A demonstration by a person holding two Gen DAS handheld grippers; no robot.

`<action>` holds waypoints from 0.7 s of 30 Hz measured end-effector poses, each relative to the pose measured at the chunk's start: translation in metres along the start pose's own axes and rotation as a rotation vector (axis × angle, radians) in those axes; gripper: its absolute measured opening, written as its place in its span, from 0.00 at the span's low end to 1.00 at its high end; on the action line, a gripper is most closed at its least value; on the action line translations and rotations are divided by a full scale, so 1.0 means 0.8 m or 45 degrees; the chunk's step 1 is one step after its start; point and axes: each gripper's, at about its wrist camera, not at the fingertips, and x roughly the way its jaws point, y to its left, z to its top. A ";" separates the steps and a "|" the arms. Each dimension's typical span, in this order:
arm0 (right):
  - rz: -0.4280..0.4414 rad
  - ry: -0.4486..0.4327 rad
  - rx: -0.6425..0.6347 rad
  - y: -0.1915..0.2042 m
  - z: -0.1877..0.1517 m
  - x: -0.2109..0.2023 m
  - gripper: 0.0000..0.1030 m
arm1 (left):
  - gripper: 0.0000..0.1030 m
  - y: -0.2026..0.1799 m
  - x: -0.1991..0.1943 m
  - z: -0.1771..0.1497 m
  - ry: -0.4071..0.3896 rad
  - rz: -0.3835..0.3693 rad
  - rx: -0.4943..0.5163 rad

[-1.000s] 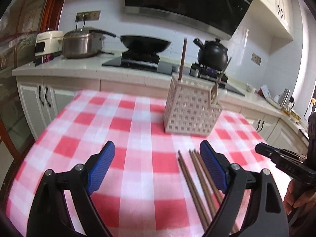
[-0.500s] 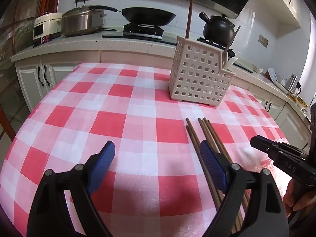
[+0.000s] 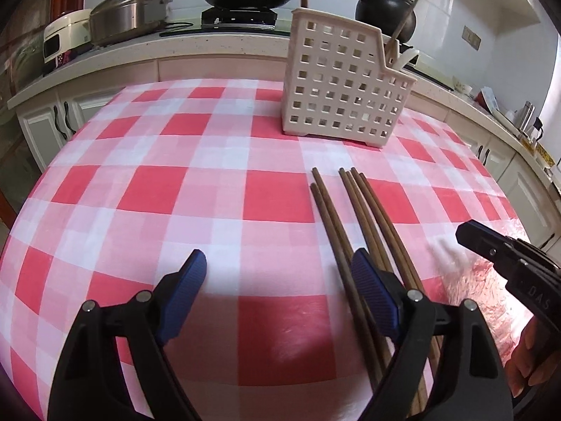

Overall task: Organize utensils
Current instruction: 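Move both open grippers down to the wooden chopsticks on the cloth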

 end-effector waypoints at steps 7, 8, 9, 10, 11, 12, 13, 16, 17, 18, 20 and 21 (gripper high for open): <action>0.023 -0.006 0.029 -0.009 0.000 -0.001 0.18 | 0.71 -0.009 0.017 0.002 0.070 0.028 0.007; 0.026 -0.007 0.032 -0.011 0.000 -0.001 0.18 | 0.71 -0.011 0.018 0.003 0.069 0.026 0.011; 0.027 -0.007 0.035 -0.011 0.000 -0.001 0.18 | 0.71 -0.013 0.019 0.004 0.070 0.027 0.015; 0.030 -0.008 0.041 -0.013 0.001 -0.001 0.18 | 0.71 -0.016 0.022 0.005 0.074 0.036 0.023; 0.031 -0.008 0.045 -0.015 0.001 -0.002 0.18 | 0.71 -0.018 0.024 0.006 0.080 0.054 0.029; 0.033 -0.009 0.048 -0.016 0.001 -0.002 0.18 | 0.71 -0.020 0.026 0.007 0.082 0.068 0.036; 0.035 -0.012 0.053 -0.018 0.002 -0.003 0.18 | 0.70 -0.021 0.027 0.007 0.084 0.075 0.037; 0.037 -0.017 0.064 -0.022 0.003 -0.003 0.18 | 0.67 -0.025 0.031 0.009 0.087 0.102 0.048; 0.039 -0.016 0.067 -0.024 0.003 -0.003 0.18 | 0.65 -0.026 0.031 0.010 0.086 0.105 0.054; 0.040 -0.016 0.071 -0.025 0.003 -0.003 0.18 | 0.59 -0.026 0.032 0.011 0.085 0.112 0.061; 0.041 -0.015 0.078 -0.028 0.003 -0.002 0.18 | 0.49 -0.027 0.032 0.012 0.081 0.120 0.072; 0.041 -0.015 0.080 -0.029 0.003 -0.002 0.18 | 0.44 -0.028 0.031 0.012 0.078 0.114 0.078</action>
